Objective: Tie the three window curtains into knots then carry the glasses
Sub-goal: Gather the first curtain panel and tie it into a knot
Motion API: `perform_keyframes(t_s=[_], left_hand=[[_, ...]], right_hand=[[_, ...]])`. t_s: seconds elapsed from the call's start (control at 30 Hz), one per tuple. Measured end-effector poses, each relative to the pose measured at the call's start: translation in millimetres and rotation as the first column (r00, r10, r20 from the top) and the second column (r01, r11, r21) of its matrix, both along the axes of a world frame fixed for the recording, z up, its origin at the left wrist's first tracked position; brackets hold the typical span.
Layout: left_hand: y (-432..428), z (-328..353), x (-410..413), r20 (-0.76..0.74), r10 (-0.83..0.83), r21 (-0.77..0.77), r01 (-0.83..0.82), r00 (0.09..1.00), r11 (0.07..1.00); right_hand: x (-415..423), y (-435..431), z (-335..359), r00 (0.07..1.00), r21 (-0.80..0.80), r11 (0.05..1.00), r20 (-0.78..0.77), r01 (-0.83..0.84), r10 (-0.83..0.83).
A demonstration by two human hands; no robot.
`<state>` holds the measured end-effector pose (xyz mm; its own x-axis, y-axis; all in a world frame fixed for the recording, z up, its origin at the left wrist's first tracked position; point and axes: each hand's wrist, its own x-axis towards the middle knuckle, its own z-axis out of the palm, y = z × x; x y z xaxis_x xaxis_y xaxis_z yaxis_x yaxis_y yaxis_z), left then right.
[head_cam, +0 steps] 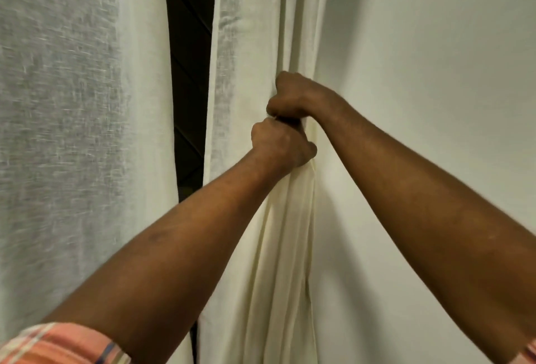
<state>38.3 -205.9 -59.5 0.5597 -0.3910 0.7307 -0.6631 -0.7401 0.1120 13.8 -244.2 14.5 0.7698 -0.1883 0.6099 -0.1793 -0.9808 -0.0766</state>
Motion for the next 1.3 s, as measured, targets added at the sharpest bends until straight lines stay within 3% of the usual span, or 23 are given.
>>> perform_keyframes(t_s=[0.13, 0.27, 0.33, 0.4, 0.57, 0.63, 0.83, 1.0, 1.1, 1.2, 1.3], left_hand=[[-9, -65, 16, -0.134, 0.005, 0.006, -0.004, 0.991, 1.000], [-13, -128, 27, -0.263, -0.013, 0.044, 0.025, 0.965, 0.999], [-9, -138, 28, -0.253, -0.005, 0.061, 0.022, 0.967, 0.998], [-4, -134, 27, -0.222, 0.001, 0.062, 0.013, 0.975, 0.998], [0, -106, 25, -0.096, -0.001, -0.030, -0.002, 0.995, 1.000], [-4, -101, 25, -0.056, -0.010, -0.058, 0.007, 0.998, 0.998], [-11, -138, 33, -0.018, -0.053, 0.102, 0.055, 0.998, 0.993], [1, -179, 37, -0.160, -0.125, 0.076, 0.139, 0.979, 0.987], [5, -191, 32, -0.104, -0.074, 0.069, 0.081, 0.992, 0.994], [13, -181, 17, -0.144, -0.087, 0.013, 0.090, 0.986, 0.996], [19, -169, 7, -0.069, -0.093, -0.010, 0.093, 0.993, 0.996]], right_hand=[[9, -7, -52, 0.995, 0.088, 0.995, -0.082, -0.040, 0.048], [16, -16, -109, 0.983, 0.055, 0.998, -0.182, -0.009, 0.019], [16, -19, -120, 0.984, 0.050, 0.999, -0.177, 0.004, 0.005], [13, -19, -116, 0.994, 0.028, 1.000, -0.110, 0.011, -0.008], [9, -11, -84, 0.942, -0.008, 1.000, 0.335, -0.015, 0.017], [11, -7, -76, 0.922, -0.027, 1.000, 0.387, -0.002, 0.012], [24, -5, -135, 0.985, -0.042, 0.995, 0.156, 0.086, -0.079], [28, -1, -193, 0.999, 0.045, 0.999, 0.038, 0.019, -0.021], [19, -2, -197, 0.999, 0.072, 0.997, -0.043, 0.009, -0.006], [10, -3, -189, 0.995, 0.124, 0.992, -0.095, -0.003, 0.015], [2, -1, -174, 1.000, 0.123, 0.992, -0.030, 0.005, -0.001]])
